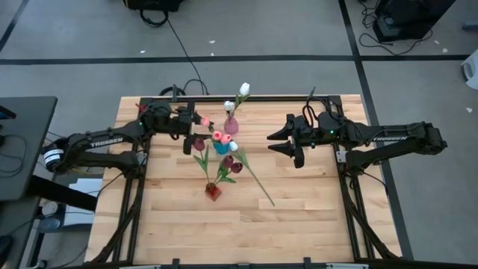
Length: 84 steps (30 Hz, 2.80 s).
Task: Sort flowers into vase by color
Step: Put the pink flower into the blue vase, then put the white flower into the violet vase
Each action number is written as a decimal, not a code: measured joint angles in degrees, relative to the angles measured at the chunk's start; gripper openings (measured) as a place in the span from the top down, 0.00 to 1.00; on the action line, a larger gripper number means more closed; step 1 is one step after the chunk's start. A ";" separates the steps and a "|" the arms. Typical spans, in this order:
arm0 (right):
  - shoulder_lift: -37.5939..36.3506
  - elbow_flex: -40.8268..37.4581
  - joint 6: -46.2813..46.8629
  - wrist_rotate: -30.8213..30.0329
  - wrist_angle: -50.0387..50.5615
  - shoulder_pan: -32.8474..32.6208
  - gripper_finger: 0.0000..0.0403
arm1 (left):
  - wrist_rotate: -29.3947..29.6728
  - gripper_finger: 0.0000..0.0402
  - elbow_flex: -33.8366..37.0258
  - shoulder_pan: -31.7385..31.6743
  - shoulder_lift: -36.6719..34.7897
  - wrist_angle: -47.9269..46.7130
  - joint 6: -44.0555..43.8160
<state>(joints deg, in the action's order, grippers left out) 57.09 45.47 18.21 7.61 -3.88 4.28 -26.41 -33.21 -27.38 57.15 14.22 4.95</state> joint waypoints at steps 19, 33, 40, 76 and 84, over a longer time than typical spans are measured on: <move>-0.10 0.02 -0.21 -0.54 -1.57 0.17 0.52 | 3.24 0.28 0.00 -0.18 -6.91 -1.21 -2.13; -0.10 0.02 -0.82 -0.67 -3.39 1.59 0.52 | 3.31 0.28 -9.60 0.09 0.72 -0.21 -2.36; -0.08 0.02 -0.82 -0.50 -3.23 1.54 0.52 | 2.77 0.28 -17.18 0.09 0.73 -6.14 -2.13; 43.01 1.54 5.95 -28.73 2.19 -11.29 0.55 | 21.37 0.43 -4.04 11.26 -27.70 -32.06 -5.36; 49.87 11.69 5.62 -28.85 14.39 -10.95 0.59 | 25.92 0.43 -4.02 17.41 -28.81 -37.45 -7.08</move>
<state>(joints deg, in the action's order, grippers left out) 106.96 57.17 23.83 -21.23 10.51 -6.67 -0.49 -37.23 -9.97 28.34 -23.22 -2.13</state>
